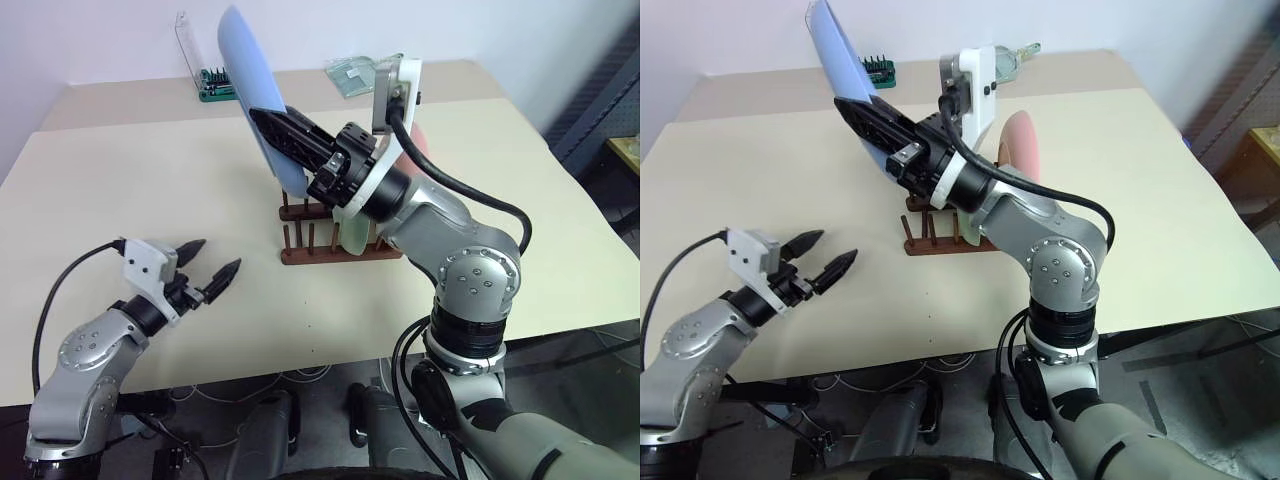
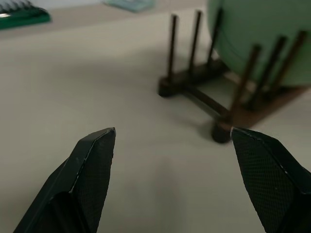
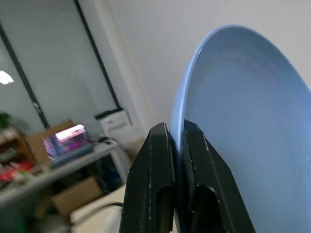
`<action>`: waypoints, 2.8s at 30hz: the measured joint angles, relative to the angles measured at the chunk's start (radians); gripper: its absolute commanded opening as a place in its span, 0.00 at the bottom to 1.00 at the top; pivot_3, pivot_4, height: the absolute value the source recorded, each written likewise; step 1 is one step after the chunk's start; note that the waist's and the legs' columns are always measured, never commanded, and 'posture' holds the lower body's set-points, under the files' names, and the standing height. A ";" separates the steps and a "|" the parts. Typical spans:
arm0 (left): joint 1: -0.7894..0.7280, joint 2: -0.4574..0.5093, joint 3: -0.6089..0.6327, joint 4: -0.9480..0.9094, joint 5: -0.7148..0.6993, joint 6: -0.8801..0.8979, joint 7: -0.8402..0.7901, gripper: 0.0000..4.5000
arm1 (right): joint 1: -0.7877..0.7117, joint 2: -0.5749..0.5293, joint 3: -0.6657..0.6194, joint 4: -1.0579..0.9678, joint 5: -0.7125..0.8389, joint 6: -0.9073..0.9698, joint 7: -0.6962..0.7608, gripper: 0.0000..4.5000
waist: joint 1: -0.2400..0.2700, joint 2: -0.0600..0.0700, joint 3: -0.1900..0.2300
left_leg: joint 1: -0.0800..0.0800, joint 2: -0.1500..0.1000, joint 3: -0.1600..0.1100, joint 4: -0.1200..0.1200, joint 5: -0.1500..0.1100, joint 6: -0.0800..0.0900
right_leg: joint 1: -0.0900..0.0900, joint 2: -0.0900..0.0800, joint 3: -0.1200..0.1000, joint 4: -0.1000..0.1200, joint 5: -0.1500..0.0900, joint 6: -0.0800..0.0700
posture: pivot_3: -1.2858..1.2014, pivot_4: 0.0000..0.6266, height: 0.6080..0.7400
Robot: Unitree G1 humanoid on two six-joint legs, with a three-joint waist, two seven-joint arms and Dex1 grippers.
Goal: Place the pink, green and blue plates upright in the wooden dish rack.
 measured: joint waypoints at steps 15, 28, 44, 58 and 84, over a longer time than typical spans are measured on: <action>-0.009 -0.012 -0.021 0.000 0.021 -0.014 0.003 0.86 | 0.010 0.028 -0.042 0.002 0.224 0.042 -0.336 0.00 | -0.001 0.000 0.000 | -0.001 0.000 0.000 0.002 0.001 0.002 | 0.000 0.001 -0.001 0.000 0.000 0.000 | 0.52 0.24 1.00; -0.029 -0.015 -0.037 -0.001 0.028 -0.012 0.006 0.86 | 0.050 0.034 -0.039 -0.008 0.336 -0.034 -0.568 0.00 | -0.001 0.000 0.000 | -0.001 0.000 0.000 0.003 0.001 0.002 | 0.001 0.002 -0.001 0.000 0.000 0.000 | 0.52 0.24 1.00; -0.035 -0.015 -0.050 -0.002 0.030 -0.012 0.016 0.86 | 0.054 -0.005 -0.013 -0.007 0.459 -0.135 -0.717 0.00 | -0.001 0.000 0.000 | -0.001 0.000 0.000 0.003 0.001 0.002 | 0.002 0.002 -0.001 0.000 0.000 0.000 | 0.52 0.24 1.00; -0.039 -0.015 -0.051 -0.002 0.031 -0.012 0.017 0.86 | 0.035 -0.030 0.031 -0.006 0.553 -0.188 -0.778 0.00 | -0.001 0.000 0.000 | -0.001 0.000 0.000 0.003 0.001 0.002 | 0.002 0.002 -0.001 0.000 0.000 0.000 | 0.52 0.24 1.00; -0.036 -0.024 -0.056 -0.017 0.049 -0.013 0.020 0.87 | 0.059 -0.074 0.070 0.048 0.666 -0.258 -0.897 0.98 | -0.001 0.000 0.000 | -0.001 0.001 0.000 0.003 0.001 0.003 | 0.002 0.001 -0.001 0.000 -0.001 0.000 | 0.52 0.24 1.00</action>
